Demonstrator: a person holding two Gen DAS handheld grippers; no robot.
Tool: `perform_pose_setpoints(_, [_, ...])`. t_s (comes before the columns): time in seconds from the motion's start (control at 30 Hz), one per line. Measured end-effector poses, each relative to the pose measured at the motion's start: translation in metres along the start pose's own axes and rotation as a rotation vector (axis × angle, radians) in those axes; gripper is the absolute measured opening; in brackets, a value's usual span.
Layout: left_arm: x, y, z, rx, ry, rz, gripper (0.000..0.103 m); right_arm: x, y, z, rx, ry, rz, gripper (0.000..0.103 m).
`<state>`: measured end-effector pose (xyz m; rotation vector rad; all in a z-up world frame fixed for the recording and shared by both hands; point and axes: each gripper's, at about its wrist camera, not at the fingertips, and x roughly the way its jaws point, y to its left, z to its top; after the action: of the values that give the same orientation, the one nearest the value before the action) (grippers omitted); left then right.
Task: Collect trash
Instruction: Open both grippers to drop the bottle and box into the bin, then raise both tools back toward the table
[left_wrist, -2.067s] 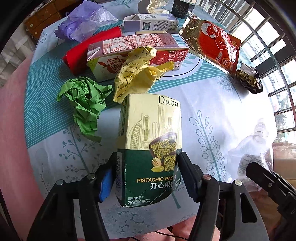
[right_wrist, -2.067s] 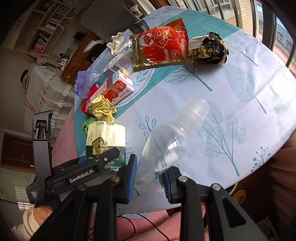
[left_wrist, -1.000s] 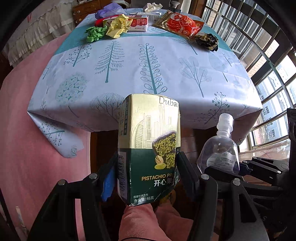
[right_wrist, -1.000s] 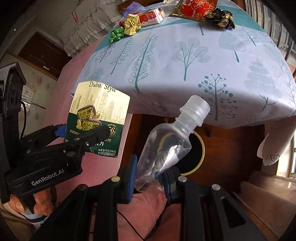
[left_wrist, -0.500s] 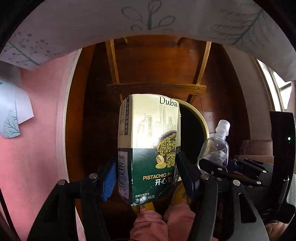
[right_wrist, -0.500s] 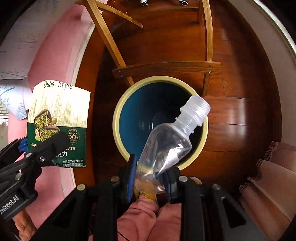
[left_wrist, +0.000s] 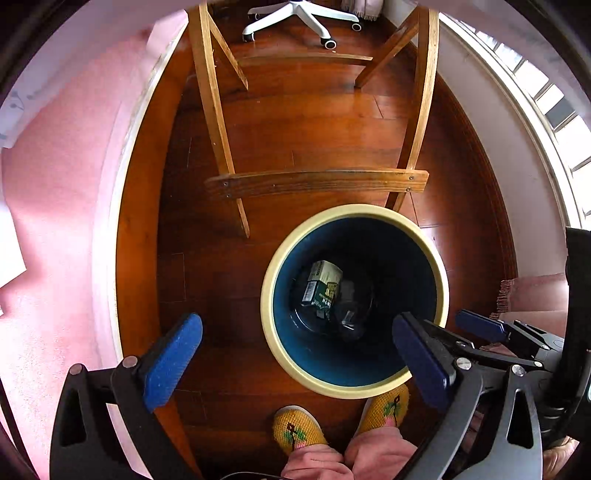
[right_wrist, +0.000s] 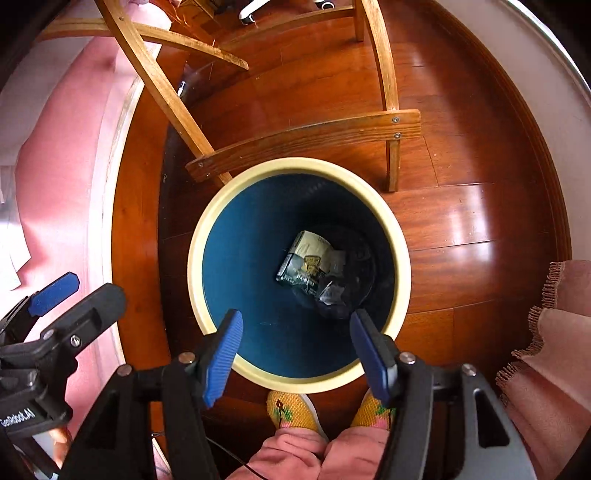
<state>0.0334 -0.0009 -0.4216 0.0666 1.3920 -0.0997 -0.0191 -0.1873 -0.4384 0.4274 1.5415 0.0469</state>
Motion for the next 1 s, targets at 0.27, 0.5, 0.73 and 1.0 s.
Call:
perform_pose_setpoints(0.27, [-0.086,0.002,-0.003,-0.012,-0.049,-0.011,0.102,-0.076,0.023,-0.010,0.001,-0.037,-0.018,0.061])
perform_pose_setpoints(0.5, [-0.195,0.005,0.001,0.023,-0.100,-0.048,0.102,-0.177,0.053,-0.020,0.001,-0.083,-0.026,0.061])
perform_pose_setpoints(0.73, [-0.312,0.010,0.017,0.058,-0.221,-0.073,0.102,-0.284,0.088,-0.029,-0.014,-0.190,-0.016,0.061])
perform_pose_setpoints(1.0, [-0.395,0.019,0.051,0.085,-0.340,-0.147,0.093,-0.370,0.115,-0.014,-0.013,-0.343,-0.026,0.061])
